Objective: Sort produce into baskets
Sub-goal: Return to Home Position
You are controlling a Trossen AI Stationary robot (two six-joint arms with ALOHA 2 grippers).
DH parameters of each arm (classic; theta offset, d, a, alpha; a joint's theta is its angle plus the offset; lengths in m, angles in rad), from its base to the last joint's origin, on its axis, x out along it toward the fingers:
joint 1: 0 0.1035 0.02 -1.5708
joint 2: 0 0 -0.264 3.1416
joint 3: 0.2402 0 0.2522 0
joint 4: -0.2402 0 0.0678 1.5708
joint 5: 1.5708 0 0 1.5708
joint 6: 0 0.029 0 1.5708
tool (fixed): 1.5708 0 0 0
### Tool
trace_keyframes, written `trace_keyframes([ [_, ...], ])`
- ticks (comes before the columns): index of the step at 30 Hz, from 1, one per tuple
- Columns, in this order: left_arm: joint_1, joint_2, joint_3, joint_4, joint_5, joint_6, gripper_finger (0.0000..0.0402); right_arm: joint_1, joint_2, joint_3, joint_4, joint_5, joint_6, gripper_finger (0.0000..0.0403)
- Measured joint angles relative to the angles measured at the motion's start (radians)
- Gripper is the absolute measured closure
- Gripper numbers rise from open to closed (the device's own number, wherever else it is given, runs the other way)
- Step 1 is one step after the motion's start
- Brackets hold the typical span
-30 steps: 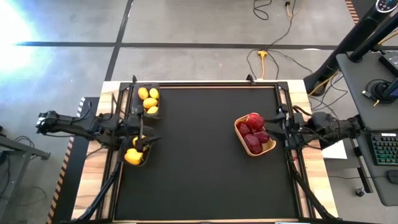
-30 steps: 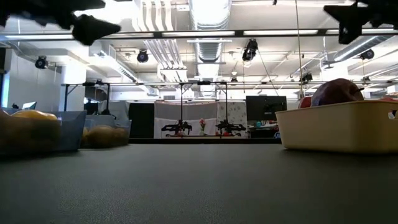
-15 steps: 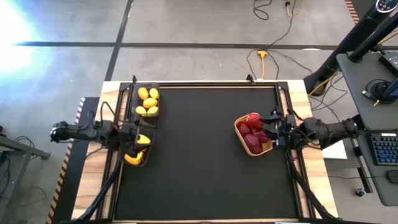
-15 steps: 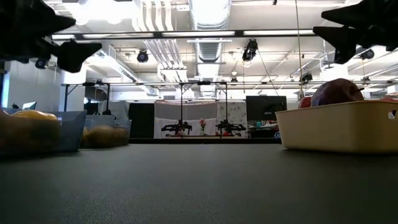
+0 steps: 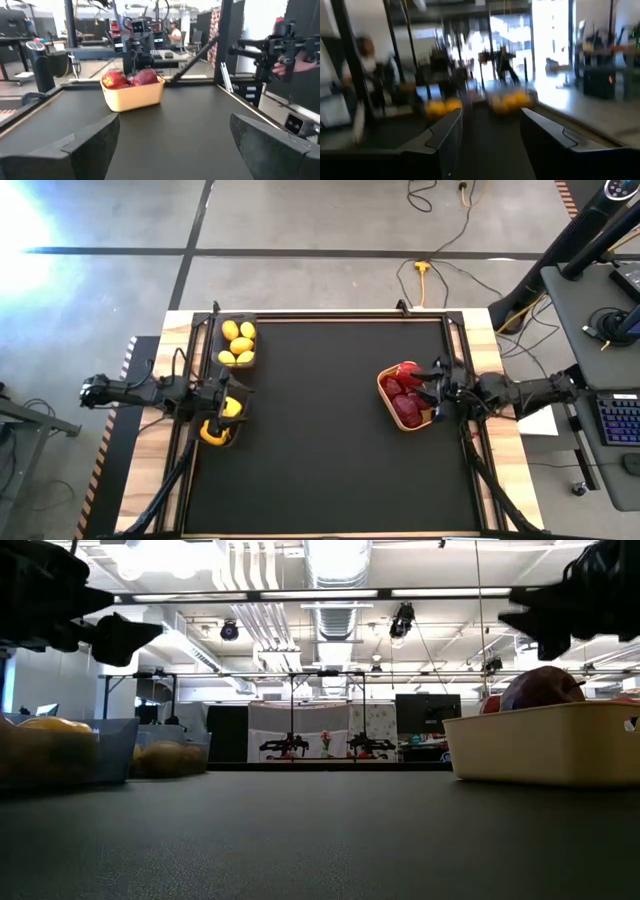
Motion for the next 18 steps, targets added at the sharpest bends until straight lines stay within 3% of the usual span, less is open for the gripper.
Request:
trace_keyframes([
  [3, -0.001, 0.023, 0.0, -0.002, 0.004, 0.0, 0.0042, 0.0, 0.012, 0.0, -0.105, -0.004, -0.002, 0.0216],
  [18, 0.0, 0.085, -0.001, -0.001, 0.002, 0.0, 0.0042, 0.0, 0.085, 0.011, -0.115, -0.004, 0.0, 0.0216],
])
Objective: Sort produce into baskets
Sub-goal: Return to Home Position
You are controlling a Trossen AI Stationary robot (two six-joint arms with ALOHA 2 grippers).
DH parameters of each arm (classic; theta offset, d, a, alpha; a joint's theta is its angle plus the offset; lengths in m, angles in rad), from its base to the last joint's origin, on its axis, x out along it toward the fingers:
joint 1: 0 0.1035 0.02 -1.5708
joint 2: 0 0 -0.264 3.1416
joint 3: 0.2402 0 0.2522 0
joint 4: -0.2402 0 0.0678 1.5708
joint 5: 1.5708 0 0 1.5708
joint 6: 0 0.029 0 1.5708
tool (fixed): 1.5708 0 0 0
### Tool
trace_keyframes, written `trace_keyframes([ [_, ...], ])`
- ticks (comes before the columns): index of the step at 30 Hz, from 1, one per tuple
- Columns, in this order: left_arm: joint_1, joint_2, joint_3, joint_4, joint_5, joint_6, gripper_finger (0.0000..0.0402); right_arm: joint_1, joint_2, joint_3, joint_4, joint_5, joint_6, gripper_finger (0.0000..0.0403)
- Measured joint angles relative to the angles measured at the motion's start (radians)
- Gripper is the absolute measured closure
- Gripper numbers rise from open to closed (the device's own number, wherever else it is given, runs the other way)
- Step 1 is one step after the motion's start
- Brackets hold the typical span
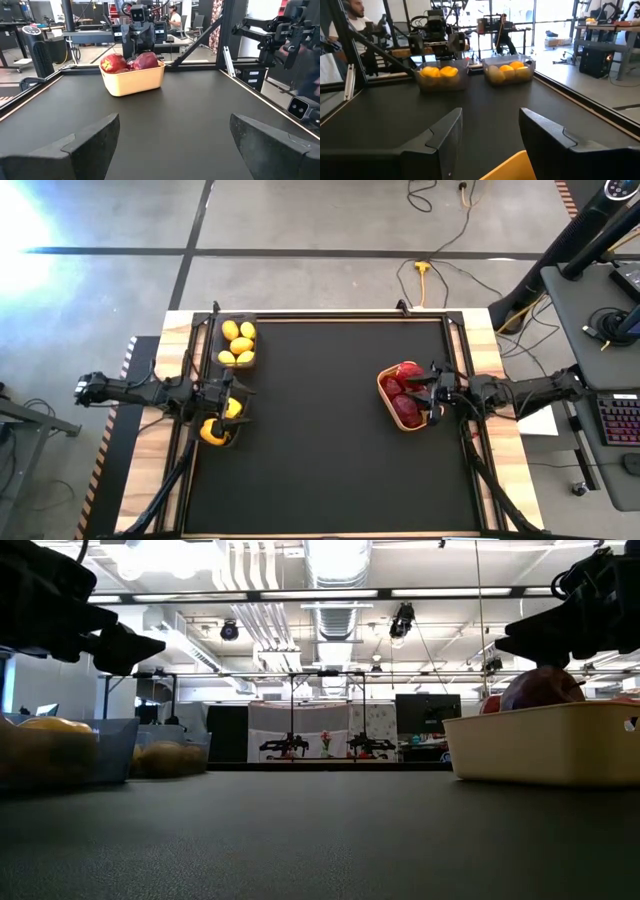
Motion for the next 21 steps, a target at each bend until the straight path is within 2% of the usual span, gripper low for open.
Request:
trace_keyframes([
  [21, 0.0, 0.042, 0.025, 0.001, -0.003, 0.0, 0.0042, 0.0, 0.0, 0.002, 0.002, 0.0, -0.002, 0.0216],
])
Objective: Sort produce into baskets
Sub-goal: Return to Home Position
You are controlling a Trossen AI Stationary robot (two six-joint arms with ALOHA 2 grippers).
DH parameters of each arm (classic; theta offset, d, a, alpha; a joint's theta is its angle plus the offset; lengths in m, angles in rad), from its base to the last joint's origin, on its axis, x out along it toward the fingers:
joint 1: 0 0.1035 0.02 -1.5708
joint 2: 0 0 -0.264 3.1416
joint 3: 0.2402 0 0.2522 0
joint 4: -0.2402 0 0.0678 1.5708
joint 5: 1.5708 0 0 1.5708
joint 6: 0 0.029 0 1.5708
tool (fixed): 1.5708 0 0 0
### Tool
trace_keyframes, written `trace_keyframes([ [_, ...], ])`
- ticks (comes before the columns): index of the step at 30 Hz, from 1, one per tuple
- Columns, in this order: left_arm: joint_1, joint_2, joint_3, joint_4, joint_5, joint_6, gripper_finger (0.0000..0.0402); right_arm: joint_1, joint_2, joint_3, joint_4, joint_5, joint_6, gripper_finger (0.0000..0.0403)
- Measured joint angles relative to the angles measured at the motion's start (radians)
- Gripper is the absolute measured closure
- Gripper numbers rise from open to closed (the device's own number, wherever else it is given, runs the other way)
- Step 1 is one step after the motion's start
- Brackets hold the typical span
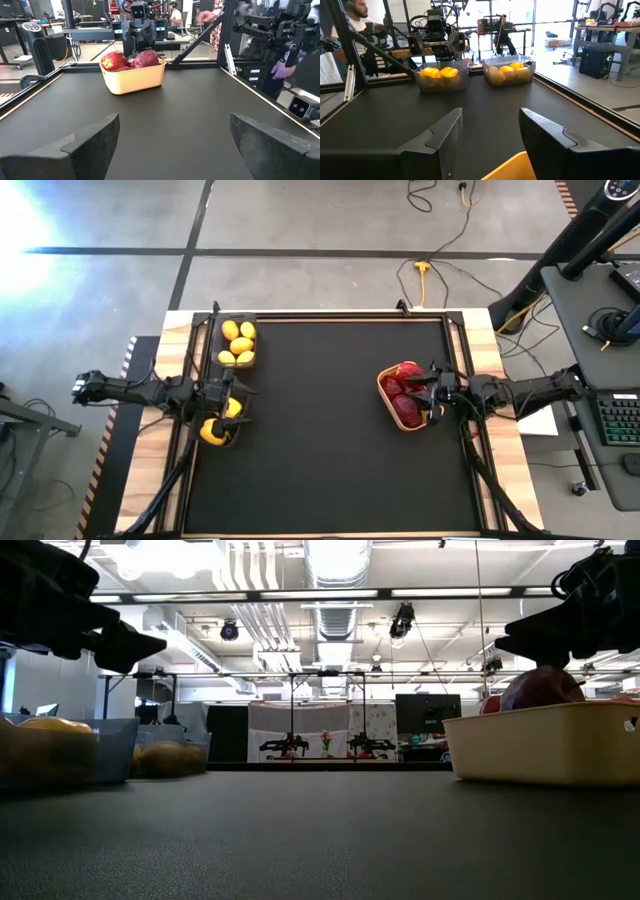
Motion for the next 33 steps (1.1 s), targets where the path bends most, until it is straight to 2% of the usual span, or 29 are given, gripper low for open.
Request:
trace_keyframes([
  [33, 0.0, 0.036, 0.002, 0.003, 0.001, 0.0, 0.0042, 0.0, 0.0, 0.001, 0.0, 0.0, 0.0, 0.0216],
])
